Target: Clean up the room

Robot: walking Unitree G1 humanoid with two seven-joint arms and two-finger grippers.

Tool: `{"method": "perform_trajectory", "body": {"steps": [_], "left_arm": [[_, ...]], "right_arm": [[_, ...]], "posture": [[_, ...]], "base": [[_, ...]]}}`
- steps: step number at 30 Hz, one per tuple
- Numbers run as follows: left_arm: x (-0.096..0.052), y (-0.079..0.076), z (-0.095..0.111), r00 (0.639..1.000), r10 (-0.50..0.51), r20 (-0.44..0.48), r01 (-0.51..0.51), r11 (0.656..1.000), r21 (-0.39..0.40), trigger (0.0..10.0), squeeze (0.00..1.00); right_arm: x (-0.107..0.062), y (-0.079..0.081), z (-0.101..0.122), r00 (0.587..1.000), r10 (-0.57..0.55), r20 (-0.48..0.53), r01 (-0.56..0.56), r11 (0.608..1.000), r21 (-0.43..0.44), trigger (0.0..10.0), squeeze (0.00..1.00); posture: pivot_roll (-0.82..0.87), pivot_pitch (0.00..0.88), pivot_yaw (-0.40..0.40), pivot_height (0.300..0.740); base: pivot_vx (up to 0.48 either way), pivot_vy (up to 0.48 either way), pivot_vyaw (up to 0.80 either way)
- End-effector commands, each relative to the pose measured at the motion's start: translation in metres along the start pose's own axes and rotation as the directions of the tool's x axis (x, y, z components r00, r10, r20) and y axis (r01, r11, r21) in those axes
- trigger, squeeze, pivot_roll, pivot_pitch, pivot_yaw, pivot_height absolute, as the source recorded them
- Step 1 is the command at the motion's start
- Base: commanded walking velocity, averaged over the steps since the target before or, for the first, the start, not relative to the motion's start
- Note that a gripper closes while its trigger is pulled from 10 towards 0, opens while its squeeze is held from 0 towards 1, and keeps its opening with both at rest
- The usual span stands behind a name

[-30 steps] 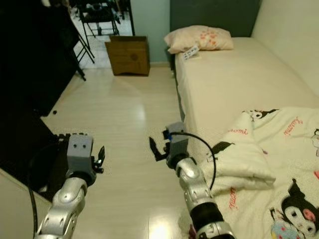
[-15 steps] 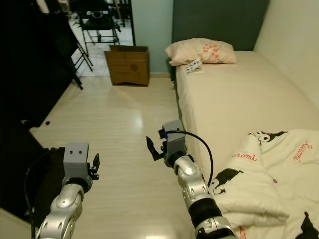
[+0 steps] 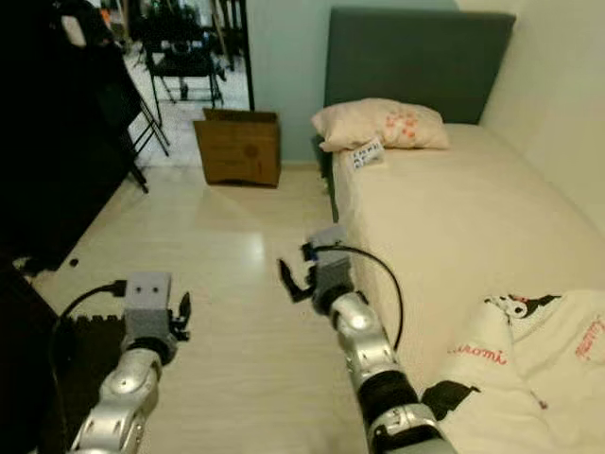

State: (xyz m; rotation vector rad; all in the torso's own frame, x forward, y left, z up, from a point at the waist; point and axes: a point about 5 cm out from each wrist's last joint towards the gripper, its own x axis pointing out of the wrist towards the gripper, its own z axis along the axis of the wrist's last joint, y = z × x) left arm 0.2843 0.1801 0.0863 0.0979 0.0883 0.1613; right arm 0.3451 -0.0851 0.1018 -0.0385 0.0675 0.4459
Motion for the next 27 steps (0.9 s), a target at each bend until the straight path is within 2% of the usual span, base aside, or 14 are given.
{"method": "perform_trajectory", "body": {"steps": [1, 27], "left_arm": [[-0.0007, 0.0005, -0.0051, 1.0, -0.007, -0.017, 0.007, 1.0, 0.014, 10.0, 0.0], [0.0021, 0.0018, -0.0052, 1.0, -0.021, -0.012, 0.021, 0.999, 0.028, 10.0, 0.0]], "right_arm": [[-0.0026, -0.0053, -0.0038, 1.0, -0.024, -0.007, 0.024, 1.0, 0.0, 10.0, 0.0], [0.0003, -0.0018, -0.0055, 1.0, -0.024, -0.001, 0.024, 1.0, 0.009, 10.0, 0.0]], "posture": [[-0.02, 0.033, -0.014, 0.738], [-0.02, 0.027, 0.001, 0.738]], "base": [[0.461, 0.0, 0.0], [0.463, 0.0, 0.0]]}}
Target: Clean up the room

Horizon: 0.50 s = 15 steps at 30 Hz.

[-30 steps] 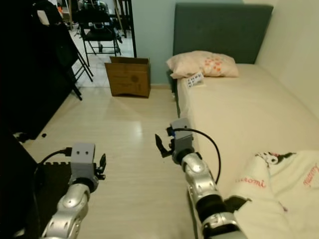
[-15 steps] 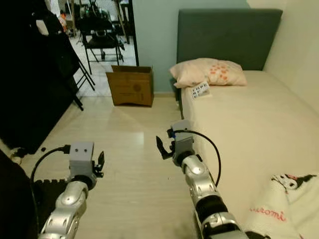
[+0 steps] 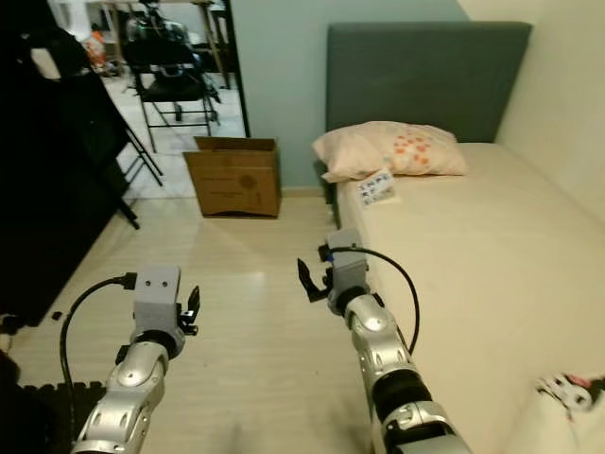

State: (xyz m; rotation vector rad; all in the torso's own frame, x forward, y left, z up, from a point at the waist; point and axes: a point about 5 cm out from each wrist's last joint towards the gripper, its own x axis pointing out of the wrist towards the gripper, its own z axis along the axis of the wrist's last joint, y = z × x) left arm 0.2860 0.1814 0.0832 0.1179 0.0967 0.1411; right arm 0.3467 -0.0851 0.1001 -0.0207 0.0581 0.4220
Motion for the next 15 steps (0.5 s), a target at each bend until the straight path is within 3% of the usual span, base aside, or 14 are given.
{"method": "perform_trajectory", "body": {"steps": [1, 3, 15], "left_arm": [[-0.0001, 0.001, -0.0022, 1.0, -0.001, -0.006, 0.001, 1.0, 0.006, 10.0, 0.0], [0.0016, -0.0003, -0.0014, 1.0, -0.003, -0.005, 0.003, 1.0, 0.006, 10.0, 0.0], [0.005, -0.0025, 0.0, 1.0, -0.004, 0.001, 0.004, 1.0, 0.024, 10.0, 0.0]], "right_arm": [[-0.0013, -0.0013, -0.0038, 1.0, -0.001, -0.014, 0.001, 1.0, -0.007, 10.0, 0.0], [-0.0017, -0.0022, -0.0044, 1.0, -0.003, -0.014, 0.003, 1.0, -0.009, 10.0, 0.0], [0.0001, -0.0022, -0.0032, 1.0, -0.011, -0.008, 0.011, 1.0, 0.007, 10.0, 0.0]], "posture": [[-0.02, 0.027, 0.001, 0.738], [-0.02, 0.027, 0.003, 0.738], [-0.01, 0.017, 0.007, 0.738]], "base": [[0.465, 0.0, 0.0], [0.435, 0.0, 0.0], [0.0, 0.0, 0.0]]}}
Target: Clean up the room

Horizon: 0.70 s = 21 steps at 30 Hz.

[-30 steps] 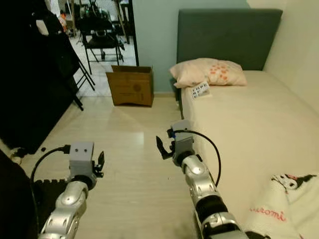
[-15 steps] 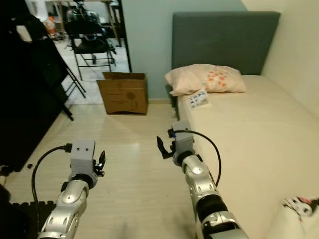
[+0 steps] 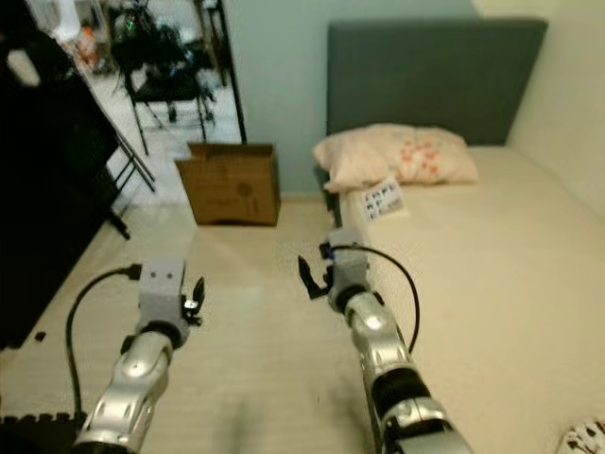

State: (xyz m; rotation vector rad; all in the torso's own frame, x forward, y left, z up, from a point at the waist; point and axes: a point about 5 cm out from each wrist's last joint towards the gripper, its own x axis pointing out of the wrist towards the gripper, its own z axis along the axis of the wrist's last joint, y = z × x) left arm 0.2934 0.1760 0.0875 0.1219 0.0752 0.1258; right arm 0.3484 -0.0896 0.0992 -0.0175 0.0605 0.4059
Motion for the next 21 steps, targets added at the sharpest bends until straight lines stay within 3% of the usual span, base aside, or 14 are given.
{"method": "perform_trajectory", "body": {"steps": [1, 6, 14, 21], "left_arm": [[-0.0012, 0.0034, -0.0055, 1.0, 0.01, -0.02, -0.01, 1.0, 0.022, 10.0, 0.0], [0.0, 0.0042, -0.0051, 1.0, 0.005, -0.019, -0.005, 1.0, 0.025, 10.0, 0.0], [0.0008, 0.0044, -0.0068, 0.999, -0.009, -0.032, 0.01, 1.0, 0.016, 10.0, 0.0], [0.0018, 0.0016, -0.0075, 0.998, -0.031, -0.046, 0.032, 0.999, 0.02, 10.0, 0.0]], "right_arm": [[0.0005, 0.0031, -0.0022, 1.0, 0.005, -0.005, -0.005, 1.0, 0.005, 10.0, 0.0], [0.0008, 0.004, -0.0026, 1.0, 0.004, -0.004, -0.004, 1.0, 0.014, 10.0, 0.0], [-0.0006, 0.0034, -0.0048, 1.0, -0.002, -0.005, 0.002, 1.0, 0.022, 10.0, 0.0], [-0.0013, 0.0028, -0.0059, 1.0, -0.008, -0.006, 0.008, 1.0, 0.026, 10.0, 0.0]], "posture": [[-0.01, 0.017, 0.007, 0.738], [-0.01, 0.013, 0.008, 0.738], [-0.01, 0.015, 0.014, 0.738], [-0.01, 0.013, 0.023, 0.738]], "base": [[0.0, 0.0, 0.0], [0.0, 0.0, 0.0], [0.0, 0.48, 0.0], [0.0, 0.0, 0.0]]}}
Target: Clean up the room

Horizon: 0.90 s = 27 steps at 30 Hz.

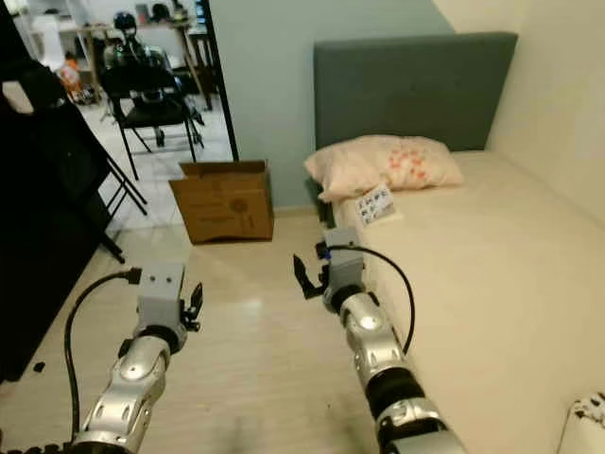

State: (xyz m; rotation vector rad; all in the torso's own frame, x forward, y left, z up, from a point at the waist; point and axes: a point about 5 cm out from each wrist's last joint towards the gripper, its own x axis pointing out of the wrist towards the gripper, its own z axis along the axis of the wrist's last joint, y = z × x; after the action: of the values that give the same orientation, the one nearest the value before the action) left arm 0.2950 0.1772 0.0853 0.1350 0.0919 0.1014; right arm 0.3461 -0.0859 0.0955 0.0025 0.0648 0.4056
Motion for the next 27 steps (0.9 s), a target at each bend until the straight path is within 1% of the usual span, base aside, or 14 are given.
{"method": "perform_trajectory", "body": {"steps": [1, 4, 6, 8, 9, 21, 24, 27], "left_arm": [[0.0, 0.0008, -0.0054, 0.999, -0.007, -0.032, 0.007, 1.0, 0.005, 10.0, 0.0], [0.0006, 0.0007, -0.0058, 0.999, -0.016, -0.044, 0.016, 1.0, 0.013, 10.0, 0.0], [0.0019, 0.0003, -0.0076, 0.997, -0.031, -0.067, 0.034, 0.998, 0.047, 10.0, 0.0], [0.002, 0.0002, -0.0083, 0.997, -0.031, -0.073, 0.035, 0.998, 0.054, 10.0, 0.0], [0.0022, -0.0001, -0.0082, 0.997, -0.029, -0.07, 0.033, 0.998, 0.059, 10.0, 0.0], [0.003, -0.0006, -0.0143, 0.995, 0.026, -0.097, -0.021, 0.998, 0.051, 10.0, 0.0], [0.0029, 0.0021, -0.0145, 0.994, 0.059, -0.096, -0.055, 0.998, 0.042, 10.0, 0.0], [0.0025, 0.0036, -0.0154, 0.993, 0.065, -0.097, -0.061, 0.997, 0.038, 10.0, 0.0]], "right_arm": [[-0.0009, -0.0017, -0.0022, 1.0, -0.008, -0.006, 0.008, 1.0, 0.006, 10.0, 0.0], [-0.0012, -0.0018, -0.0024, 1.0, -0.01, -0.005, 0.01, 1.0, 0.009, 10.0, 0.0], [-0.0021, -0.0023, -0.0032, 1.0, -0.015, -0.005, 0.015, 1.0, 0.013, 10.0, 0.0], [-0.0026, -0.0027, -0.0036, 1.0, -0.017, -0.005, 0.017, 1.0, 0.014, 10.0, 0.0], [-0.003, -0.0032, -0.0039, 1.0, -0.019, -0.005, 0.019, 1.0, 0.014, 10.0, 0.0], [-0.0019, -0.0039, -0.0012, 1.0, -0.005, -0.001, 0.005, 1.0, 0.006, 10.0, 0.0], [-0.0007, -0.0034, 0.0002, 1.0, 0.002, -0.001, -0.002, 1.0, 0.007, 10.0, 0.0], [-0.0005, -0.0036, 0.0005, 1.0, -0.009, -0.003, 0.009, 1.0, 0.003, 10.0, 0.0]], "posture": [[-0.01, 0.013, 0.023, 0.738], [-0.01, 0.012, 0.025, 0.738], [-0.02, 0.011, 0.029, 0.738], [-0.02, 0.011, 0.029, 0.738], [-0.02, 0.01, 0.03, 0.738], [-0.02, 0.004, 0.01, 0.738], [-0.02, 0.006, 0.005, 0.738], [-0.03, 0.007, 0.006, 0.738]], "base": [[0.0, 0.0, 0.0], [0.0, 0.0, 0.0], [0.0, -0.48, 0.0], [0.0, -0.48, 0.0], [0.0, 0.0, 0.0], [0.0, 0.0, 0.0], [0.0, 0.0, 0.0], [0.0, 0.0, 0.0]]}}
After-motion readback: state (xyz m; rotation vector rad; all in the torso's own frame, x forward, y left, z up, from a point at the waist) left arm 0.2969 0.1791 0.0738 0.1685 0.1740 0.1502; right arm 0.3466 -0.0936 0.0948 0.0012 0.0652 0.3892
